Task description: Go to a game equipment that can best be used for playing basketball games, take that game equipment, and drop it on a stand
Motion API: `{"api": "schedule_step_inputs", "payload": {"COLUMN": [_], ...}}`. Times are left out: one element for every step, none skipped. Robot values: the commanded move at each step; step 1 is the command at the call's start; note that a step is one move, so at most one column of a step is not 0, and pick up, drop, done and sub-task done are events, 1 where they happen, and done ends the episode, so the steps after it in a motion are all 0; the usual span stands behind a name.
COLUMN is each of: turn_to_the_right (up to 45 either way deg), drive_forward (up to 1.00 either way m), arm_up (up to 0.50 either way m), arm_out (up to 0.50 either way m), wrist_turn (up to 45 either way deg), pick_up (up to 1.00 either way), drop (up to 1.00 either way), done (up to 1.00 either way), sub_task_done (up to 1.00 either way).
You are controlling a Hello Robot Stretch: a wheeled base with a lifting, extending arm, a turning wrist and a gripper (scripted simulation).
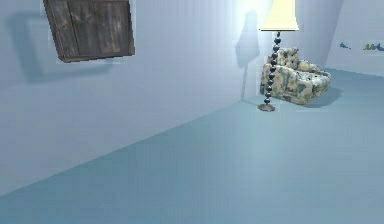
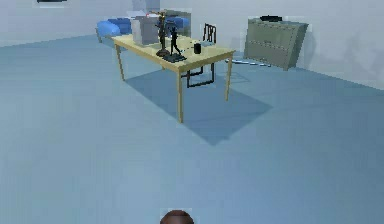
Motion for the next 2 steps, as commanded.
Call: {"api": "schedule_step_inputs", "payload": {"turn_to_the_right": [0.0, 0.0], "drive_forward": [0.0, 0.0], "arm_up": [0.0, 0.0], "arm_out": [0.0, 0.0], "wrist_turn": [45.0, 45.0], "pick_up": [0.0, 0.0], "drop": [0.0, 0.0], "done": [0.0, 0.0], "sub_task_done": [0.0, 0.0]}}
